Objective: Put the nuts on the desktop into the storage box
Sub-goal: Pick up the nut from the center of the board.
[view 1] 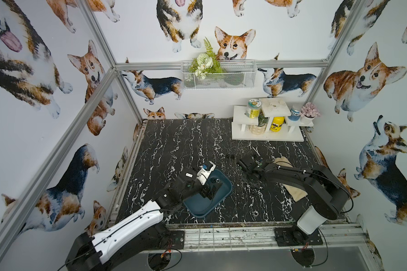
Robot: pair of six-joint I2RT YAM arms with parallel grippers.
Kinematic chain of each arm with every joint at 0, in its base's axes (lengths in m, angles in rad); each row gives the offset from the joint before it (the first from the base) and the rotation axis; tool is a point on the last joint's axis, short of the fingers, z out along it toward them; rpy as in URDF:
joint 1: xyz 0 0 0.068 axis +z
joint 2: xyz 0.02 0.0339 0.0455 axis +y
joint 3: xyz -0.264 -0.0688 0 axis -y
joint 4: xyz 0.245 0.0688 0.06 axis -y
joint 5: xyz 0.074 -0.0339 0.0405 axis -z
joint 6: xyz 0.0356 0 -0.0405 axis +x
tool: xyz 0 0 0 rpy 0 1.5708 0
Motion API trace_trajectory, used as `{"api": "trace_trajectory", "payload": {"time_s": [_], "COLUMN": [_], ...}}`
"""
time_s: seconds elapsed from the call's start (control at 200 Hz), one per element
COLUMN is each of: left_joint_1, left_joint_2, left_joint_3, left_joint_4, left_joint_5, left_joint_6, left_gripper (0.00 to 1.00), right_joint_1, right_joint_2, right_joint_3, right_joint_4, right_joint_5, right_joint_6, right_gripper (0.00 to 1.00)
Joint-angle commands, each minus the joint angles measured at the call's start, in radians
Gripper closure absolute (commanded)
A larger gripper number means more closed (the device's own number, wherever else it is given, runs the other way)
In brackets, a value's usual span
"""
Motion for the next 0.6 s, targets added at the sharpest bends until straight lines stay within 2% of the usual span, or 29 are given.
{"api": "trace_trajectory", "payload": {"time_s": [0.0, 0.16, 0.255, 0.455, 0.596], "left_joint_1": [0.001, 0.001, 0.001, 0.001, 0.001], "left_joint_2": [0.008, 0.019, 0.024, 0.038, 0.04], "left_joint_3": [0.004, 0.006, 0.018, 0.024, 0.012], "left_joint_4": [0.027, 0.031, 0.024, 0.019, 0.033], "left_joint_5": [0.019, 0.024, 0.024, 0.024, 0.027], "left_joint_6": [-0.001, -0.004, -0.008, -0.012, -0.018], "left_gripper": [0.0, 0.0, 0.0, 0.0, 0.0], "right_joint_1": [-0.015, -0.042, -0.058, -0.081, -0.081], "right_joint_2": [-0.005, -0.029, -0.045, -0.05, -0.039], "right_joint_3": [-0.013, -0.039, -0.045, -0.053, -0.067], "right_joint_4": [-0.022, -0.006, -0.002, 0.023, 0.055], "right_joint_5": [0.021, 0.006, 0.004, -0.001, -0.025], "right_joint_6": [-0.044, -0.083, -0.097, -0.133, -0.149], "right_gripper": [0.77, 0.62, 0.58, 0.6, 0.71]}}
